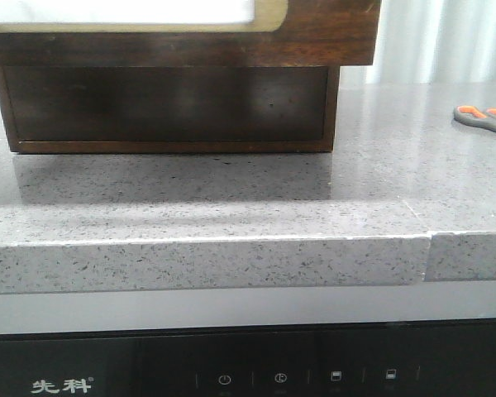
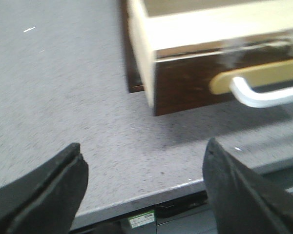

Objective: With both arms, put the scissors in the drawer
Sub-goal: 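Pull the drawer open toward the robot with the left gripper, then lower the right gripper over the orange-handled scissors and grasp them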

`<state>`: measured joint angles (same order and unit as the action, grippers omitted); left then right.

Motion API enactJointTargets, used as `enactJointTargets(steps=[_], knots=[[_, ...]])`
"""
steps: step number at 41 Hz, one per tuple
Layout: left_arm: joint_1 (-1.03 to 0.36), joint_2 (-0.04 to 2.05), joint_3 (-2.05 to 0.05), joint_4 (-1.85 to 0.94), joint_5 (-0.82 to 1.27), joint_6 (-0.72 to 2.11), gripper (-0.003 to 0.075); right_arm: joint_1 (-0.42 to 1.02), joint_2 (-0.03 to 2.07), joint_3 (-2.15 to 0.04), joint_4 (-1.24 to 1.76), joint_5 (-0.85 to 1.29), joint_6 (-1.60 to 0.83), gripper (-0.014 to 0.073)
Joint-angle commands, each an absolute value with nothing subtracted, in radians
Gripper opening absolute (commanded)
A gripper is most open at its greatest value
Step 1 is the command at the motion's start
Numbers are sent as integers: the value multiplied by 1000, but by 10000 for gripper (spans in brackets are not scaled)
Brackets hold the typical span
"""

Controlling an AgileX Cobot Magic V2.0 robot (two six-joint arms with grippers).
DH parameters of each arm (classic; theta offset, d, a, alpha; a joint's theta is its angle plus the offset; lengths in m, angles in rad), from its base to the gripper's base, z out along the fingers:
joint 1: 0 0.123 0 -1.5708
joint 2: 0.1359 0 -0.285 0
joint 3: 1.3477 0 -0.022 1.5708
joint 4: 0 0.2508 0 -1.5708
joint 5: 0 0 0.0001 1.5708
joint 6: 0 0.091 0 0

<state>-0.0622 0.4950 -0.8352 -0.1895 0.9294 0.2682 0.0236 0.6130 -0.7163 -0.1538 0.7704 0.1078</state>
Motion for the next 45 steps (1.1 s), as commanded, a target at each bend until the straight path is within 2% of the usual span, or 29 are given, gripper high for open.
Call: enactJointTargets(steps=[1, 7, 13, 28, 45], knots=[[-219, 503, -870, -136, 836, 254, 494, 24, 620, -747, -174, 698, 107, 597], [-412, 503, -870, -84, 836, 210, 494, 24, 620, -747, -174, 698, 107, 597], [-487, 503, -870, -82, 780, 98, 494, 24, 620, -747, -174, 698, 107, 597], [-491, 503, -870, -82, 748, 98, 494, 24, 653, -759, -168, 644, 117, 597], [-491, 503, -870, -82, 748, 98, 494, -75, 1044, -1086, -119, 939, 66, 589]])
